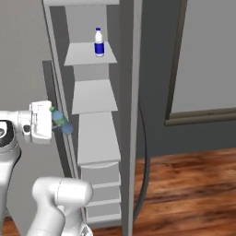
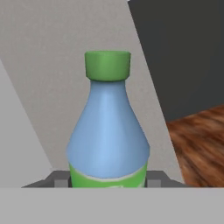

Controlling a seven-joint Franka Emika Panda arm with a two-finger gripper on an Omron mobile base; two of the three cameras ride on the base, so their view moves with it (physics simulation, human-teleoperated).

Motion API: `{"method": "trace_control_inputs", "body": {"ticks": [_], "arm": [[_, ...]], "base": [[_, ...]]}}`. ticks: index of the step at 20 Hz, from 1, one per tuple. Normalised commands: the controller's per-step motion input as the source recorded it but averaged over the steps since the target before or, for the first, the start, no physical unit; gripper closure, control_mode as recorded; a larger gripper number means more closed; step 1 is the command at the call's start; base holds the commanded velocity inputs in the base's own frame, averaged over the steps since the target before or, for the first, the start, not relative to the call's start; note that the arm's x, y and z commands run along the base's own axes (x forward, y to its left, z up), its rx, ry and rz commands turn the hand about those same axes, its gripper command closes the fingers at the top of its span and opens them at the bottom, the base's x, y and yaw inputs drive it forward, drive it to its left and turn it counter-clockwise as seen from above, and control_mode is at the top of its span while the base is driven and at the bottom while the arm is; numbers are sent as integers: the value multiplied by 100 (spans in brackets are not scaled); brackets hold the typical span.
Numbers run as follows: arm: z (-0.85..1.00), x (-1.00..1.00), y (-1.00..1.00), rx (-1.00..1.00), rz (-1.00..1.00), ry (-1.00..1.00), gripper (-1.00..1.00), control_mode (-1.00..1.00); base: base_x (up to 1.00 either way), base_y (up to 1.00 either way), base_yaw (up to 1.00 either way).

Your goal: Take the bottled waters from the counter and place them in the freezer to freeze. Close the freezer door after placing the bottles.

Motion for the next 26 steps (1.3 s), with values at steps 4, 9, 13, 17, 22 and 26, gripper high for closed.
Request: {"method": "trace_control_inputs", "body": {"ticks": [4, 9, 13, 17, 22, 26], "arm": [[0, 0, 0, 0, 0, 0, 100, 100], [0, 0, 0, 0, 0, 0, 100, 100], [0, 0, 0, 0, 0, 0, 100, 100], [0, 0, 0, 0, 0, 0, 100, 100], [0, 0, 0, 0, 0, 0, 100, 100], [0, 0, 0, 0, 0, 0, 100, 100]], "base": [[1, -49, 2], [0, -57, 1], [9, -13, 2], [13, 0, 3], [41, -9, 0], [57, -6, 0]]}}
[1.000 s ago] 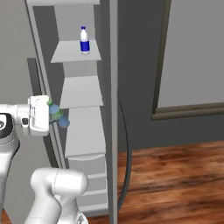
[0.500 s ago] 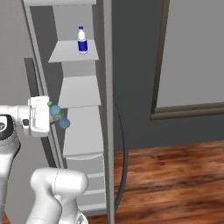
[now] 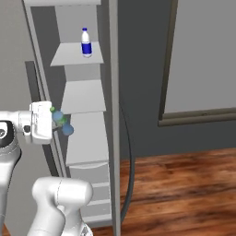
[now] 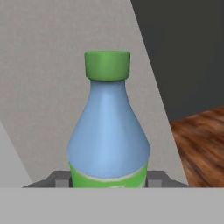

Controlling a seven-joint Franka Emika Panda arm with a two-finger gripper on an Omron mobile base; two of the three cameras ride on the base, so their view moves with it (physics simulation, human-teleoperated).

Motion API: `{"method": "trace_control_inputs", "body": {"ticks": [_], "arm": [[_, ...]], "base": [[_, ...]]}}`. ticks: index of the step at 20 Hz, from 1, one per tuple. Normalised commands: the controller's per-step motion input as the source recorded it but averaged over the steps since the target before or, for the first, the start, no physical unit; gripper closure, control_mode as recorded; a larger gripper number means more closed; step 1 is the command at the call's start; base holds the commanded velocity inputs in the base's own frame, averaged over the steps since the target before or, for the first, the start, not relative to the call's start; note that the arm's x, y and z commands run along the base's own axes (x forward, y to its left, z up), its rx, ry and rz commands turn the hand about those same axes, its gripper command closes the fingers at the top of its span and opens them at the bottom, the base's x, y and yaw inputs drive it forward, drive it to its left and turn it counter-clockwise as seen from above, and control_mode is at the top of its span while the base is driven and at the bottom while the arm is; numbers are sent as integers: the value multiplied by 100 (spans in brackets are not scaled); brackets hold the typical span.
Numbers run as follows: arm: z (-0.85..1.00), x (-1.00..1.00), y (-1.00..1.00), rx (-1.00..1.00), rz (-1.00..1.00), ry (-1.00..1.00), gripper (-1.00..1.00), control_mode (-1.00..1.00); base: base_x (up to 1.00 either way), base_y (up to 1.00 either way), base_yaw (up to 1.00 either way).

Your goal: Take the bottled waters from the counter and place them in the freezer to freeze. Close the freezer door after placing the bottles.

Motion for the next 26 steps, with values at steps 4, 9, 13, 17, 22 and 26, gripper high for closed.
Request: {"method": "trace_control_inputs", "body": {"ticks": [4, 9, 13, 17, 22, 26], "arm": [[0, 0, 0, 0, 0, 0, 100, 100], [0, 0, 0, 0, 0, 0, 100, 100], [0, 0, 0, 0, 0, 0, 100, 100], [0, 0, 0, 0, 0, 0, 100, 100], [0, 0, 0, 0, 0, 0, 100, 100], [0, 0, 0, 0, 0, 0, 100, 100]], "base": [[44, -33, 5], [0, -9, 34], [2, -5, 23], [23, -16, 5], [28, -20, 1], [14, -21, 0]]}}
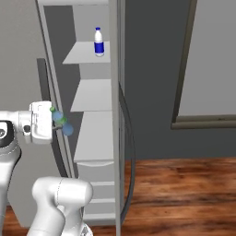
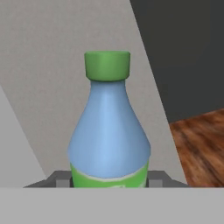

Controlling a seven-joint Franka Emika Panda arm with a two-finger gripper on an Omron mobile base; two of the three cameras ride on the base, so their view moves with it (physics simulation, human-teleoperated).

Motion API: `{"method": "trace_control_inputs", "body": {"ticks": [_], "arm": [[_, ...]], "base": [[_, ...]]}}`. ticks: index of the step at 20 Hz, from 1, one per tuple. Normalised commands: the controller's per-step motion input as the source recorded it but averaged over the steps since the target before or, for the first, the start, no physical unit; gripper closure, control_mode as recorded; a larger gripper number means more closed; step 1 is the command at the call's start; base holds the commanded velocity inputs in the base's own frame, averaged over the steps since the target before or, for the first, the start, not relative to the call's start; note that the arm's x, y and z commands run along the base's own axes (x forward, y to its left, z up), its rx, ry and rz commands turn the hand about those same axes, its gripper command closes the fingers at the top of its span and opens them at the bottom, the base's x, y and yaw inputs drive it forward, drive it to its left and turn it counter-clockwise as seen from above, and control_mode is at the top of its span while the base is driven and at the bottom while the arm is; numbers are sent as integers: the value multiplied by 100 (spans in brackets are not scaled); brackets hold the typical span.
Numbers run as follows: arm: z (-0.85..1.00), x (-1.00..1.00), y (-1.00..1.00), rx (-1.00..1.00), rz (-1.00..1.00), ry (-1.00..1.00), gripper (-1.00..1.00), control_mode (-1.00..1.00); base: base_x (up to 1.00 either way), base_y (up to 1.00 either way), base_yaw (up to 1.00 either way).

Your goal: Take the bottled waters from the counter and place them in the freezer to freeze. Close the freezer door after placing the bottles.

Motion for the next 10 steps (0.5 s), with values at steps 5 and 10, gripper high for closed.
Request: {"method": "trace_control_inputs", "body": {"ticks": [5, 10], "arm": [[0, 0, 0, 0, 0, 0, 100, 100], [0, 0, 0, 0, 0, 0, 100, 100]], "base": [[31, 0, 0], [58, -5, 0]]}}
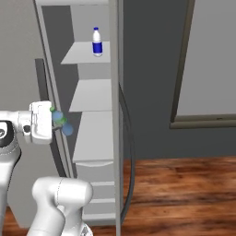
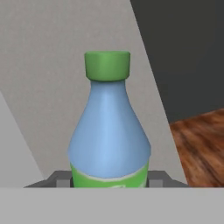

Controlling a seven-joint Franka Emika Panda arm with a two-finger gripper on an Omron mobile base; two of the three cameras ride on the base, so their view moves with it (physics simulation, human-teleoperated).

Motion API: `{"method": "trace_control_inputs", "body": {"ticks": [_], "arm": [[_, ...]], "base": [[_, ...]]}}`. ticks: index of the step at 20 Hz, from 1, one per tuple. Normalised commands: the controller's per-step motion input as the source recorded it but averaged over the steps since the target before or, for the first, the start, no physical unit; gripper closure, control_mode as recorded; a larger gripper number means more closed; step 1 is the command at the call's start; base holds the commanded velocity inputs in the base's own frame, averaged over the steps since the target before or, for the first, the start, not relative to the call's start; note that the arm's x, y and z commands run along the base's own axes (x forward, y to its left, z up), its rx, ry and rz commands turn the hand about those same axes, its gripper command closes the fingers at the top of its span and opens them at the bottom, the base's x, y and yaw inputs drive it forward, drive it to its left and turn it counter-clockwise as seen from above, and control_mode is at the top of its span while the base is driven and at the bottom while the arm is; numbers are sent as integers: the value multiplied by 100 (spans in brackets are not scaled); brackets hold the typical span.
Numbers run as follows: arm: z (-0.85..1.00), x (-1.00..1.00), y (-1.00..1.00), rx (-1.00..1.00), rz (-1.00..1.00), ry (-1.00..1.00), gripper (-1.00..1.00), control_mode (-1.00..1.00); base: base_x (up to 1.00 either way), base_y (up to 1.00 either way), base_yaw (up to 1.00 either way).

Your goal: Take the bottled waters from the counter and place them in the freezer to freeze. Close the freezer door after placing the bottles.

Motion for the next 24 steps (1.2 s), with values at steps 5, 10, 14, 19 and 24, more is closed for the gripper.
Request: {"method": "trace_control_inputs", "body": {"ticks": [5, 10, 14, 19, 24], "arm": [[21, 3, 0, 0, 0, 0, 100, -100], [95, 7, 0, 0, 0, 0, 100, -100], [96, 1, 8, -4, 5, 0, 100, -100], [85, 2, 13, -5, 7, 6, 100, -100], [55, 0, 20, -5, 18, 12, 100, -100]], "base": [[20, -4, 0], [0, 0, 0], [0, 0, 0], [0, 0, 0], [0, 0, 0]]}}
